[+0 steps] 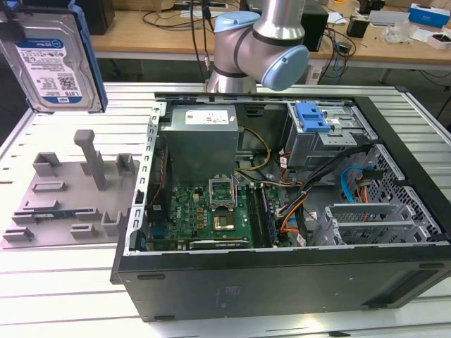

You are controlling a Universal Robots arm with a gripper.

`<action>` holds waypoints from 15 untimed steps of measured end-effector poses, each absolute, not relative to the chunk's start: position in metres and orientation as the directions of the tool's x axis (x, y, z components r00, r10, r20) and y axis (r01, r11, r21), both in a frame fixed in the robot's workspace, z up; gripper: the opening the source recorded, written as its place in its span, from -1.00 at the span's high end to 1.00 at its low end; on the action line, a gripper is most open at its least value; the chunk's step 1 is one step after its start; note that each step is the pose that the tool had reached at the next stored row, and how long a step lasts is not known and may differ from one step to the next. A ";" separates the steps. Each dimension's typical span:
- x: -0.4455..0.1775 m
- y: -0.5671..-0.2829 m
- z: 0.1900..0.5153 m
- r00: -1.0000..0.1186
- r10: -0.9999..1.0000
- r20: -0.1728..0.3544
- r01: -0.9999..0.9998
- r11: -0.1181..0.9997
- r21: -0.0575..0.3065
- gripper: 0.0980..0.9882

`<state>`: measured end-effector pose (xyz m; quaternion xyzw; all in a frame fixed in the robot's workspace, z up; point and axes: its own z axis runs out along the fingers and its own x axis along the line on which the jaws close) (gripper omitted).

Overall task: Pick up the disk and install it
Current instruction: 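Pick up the disk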

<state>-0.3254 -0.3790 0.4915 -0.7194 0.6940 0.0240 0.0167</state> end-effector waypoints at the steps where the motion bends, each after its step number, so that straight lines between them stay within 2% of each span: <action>1: -0.322 -0.381 0.491 0.036 -0.998 -0.058 -0.999 -0.036 0.009 0.39; 15: -0.285 -0.400 0.491 0.036 -0.998 -0.058 -0.999 -0.036 0.011 0.39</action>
